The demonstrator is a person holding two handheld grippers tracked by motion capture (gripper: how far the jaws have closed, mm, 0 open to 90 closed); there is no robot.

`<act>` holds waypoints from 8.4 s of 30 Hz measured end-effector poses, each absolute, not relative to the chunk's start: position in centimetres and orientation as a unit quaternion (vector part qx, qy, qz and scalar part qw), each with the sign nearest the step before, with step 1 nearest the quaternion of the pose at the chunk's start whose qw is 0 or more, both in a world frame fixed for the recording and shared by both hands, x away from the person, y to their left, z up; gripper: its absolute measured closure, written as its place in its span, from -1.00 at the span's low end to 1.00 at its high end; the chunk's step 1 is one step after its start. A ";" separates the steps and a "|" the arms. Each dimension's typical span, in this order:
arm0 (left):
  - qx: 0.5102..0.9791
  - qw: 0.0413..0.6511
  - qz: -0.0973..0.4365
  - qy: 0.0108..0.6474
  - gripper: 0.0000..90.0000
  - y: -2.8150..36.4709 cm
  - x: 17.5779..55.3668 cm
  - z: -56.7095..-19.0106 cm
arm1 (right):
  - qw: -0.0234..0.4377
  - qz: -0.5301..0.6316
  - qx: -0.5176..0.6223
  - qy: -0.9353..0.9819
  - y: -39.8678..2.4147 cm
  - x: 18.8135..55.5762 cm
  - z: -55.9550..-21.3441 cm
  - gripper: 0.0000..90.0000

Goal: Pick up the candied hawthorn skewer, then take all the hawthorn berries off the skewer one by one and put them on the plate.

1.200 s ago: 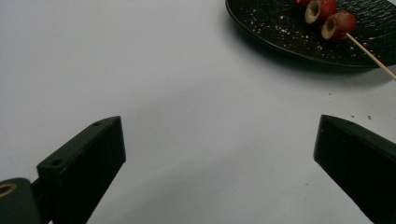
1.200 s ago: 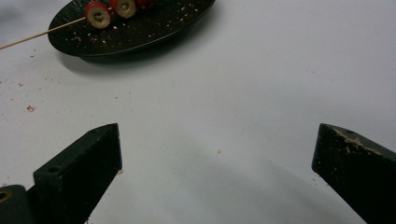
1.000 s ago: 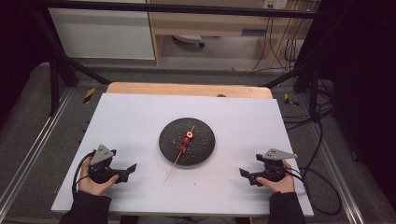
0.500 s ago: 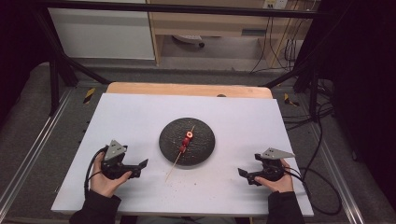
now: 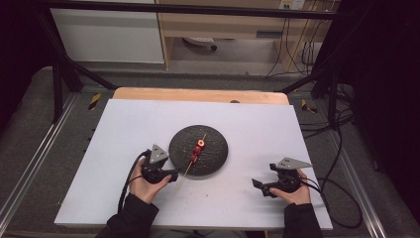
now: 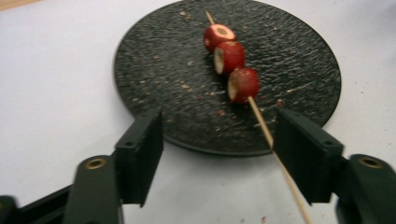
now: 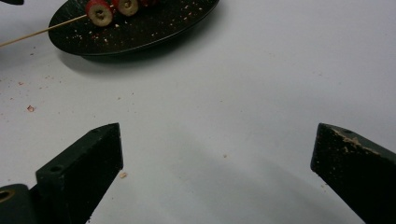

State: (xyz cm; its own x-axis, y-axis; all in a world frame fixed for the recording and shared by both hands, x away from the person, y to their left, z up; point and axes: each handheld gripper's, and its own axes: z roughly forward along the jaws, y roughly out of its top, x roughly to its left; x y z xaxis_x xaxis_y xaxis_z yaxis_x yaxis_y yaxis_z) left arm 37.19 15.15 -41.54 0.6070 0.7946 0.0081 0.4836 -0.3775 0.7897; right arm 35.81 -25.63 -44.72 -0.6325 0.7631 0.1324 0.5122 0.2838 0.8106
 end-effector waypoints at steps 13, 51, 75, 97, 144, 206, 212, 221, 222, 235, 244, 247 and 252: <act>0.816 0.362 0.180 0.413 0.43 12.2 38.0 -42.9 | 0.139 0.442 0.404 0.789 -25.5 35.8 -44.8 -0.92; 0.793 0.407 0.197 0.408 0.97 12.6 36.7 -42.2 | 0.136 0.442 0.402 0.790 -25.2 35.7 -44.9 -0.91; 0.768 0.459 0.202 0.398 0.97 19.8 33.4 -41.8 | 0.122 0.449 0.399 0.790 -22.5 36.2 -44.4 -0.93; 0.760 0.470 0.208 0.397 0.97 21.1 32.2 -42.4 | 0.074 0.495 0.386 0.775 -12.7 38.9 -42.9 -0.93; 0.766 0.482 0.218 0.367 0.97 18.9 30.7 -42.4 | -0.011 0.559 0.472 0.682 -6.0 41.7 -42.4 -0.12; 0.752 0.488 0.218 0.387 0.97 20.5 31.2 -42.3 | 0.058 0.462 0.482 0.743 -8.7 44.6 -44.9 0.21; 0.751 0.487 0.219 0.389 0.97 20.5 31.3 -42.3 | 0.058 0.507 0.465 0.723 -9.0 43.6 -42.9 -0.13; 0.753 0.483 0.220 0.388 0.97 20.4 31.4 -42.3 | 0.047 0.541 0.441 0.714 -9.2 42.0 -41.4 -0.64; 0.753 0.483 0.220 0.389 0.97 20.4 31.4 -42.4 | 0.044 0.543 0.439 0.715 -9.2 41.8 -41.3 -0.68; 0.756 0.481 0.221 0.385 0.97 20.0 31.3 -42.4 | 0.035 0.547 0.416 0.726 -8.4 40.2 -41.1 -0.80; 0.759 0.481 0.220 0.379 0.97 19.6 31.1 -42.4 | 0.018 0.552 0.419 0.721 -6.3 40.1 -41.3 -0.79; 0.759 0.482 0.220 0.378 0.97 19.5 31.1 -42.4 | 0.009 0.554 0.426 0.715 -5.7 40.3 -41.4 -0.75; 0.761 0.481 0.220 0.376 0.97 19.4 31.0 -42.4 | 0.001 0.557 0.429 0.711 -4.8 40.4 -41.5 -0.65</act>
